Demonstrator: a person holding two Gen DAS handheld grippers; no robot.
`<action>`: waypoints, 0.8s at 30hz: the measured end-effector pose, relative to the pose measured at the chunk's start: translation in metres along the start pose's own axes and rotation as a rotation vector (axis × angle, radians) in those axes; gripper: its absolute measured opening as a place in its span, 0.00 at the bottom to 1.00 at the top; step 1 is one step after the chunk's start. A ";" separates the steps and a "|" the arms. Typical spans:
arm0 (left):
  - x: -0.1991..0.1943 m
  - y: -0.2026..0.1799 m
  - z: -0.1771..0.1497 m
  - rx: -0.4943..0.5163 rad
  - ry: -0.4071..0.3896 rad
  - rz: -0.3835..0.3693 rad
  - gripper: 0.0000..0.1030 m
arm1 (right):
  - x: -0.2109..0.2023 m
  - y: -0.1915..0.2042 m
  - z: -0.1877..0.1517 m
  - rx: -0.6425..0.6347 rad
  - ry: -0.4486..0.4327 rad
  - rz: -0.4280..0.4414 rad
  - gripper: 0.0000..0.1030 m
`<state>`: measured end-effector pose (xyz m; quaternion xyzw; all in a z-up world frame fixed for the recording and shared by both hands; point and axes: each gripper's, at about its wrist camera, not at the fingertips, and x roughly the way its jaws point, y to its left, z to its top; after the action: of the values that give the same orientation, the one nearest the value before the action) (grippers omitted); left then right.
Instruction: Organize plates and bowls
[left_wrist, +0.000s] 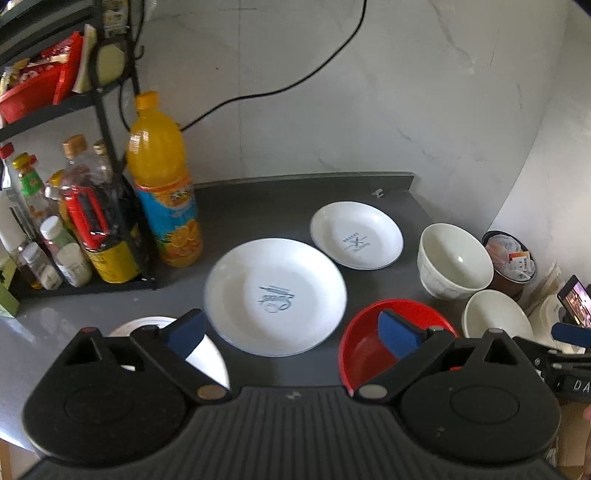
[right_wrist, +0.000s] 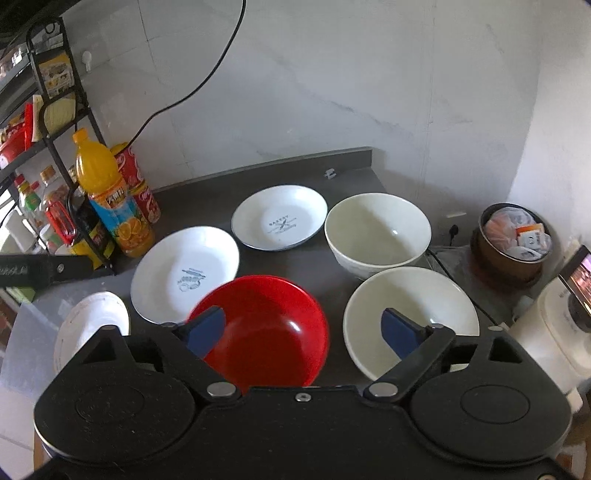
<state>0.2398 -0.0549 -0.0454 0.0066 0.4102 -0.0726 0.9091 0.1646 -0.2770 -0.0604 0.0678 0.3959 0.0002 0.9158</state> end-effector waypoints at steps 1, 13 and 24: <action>0.004 -0.006 0.001 -0.010 0.008 0.006 0.95 | 0.004 -0.007 0.001 -0.006 0.009 0.011 0.82; 0.041 -0.094 -0.001 0.076 0.050 0.016 0.75 | 0.044 -0.073 0.007 -0.026 0.049 0.053 0.69; 0.073 -0.143 0.012 0.069 0.097 -0.078 0.54 | 0.059 -0.119 0.008 0.018 0.082 0.009 0.50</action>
<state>0.2768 -0.2063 -0.0856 0.0253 0.4510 -0.1218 0.8838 0.2048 -0.3932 -0.1126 0.0776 0.4327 0.0035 0.8982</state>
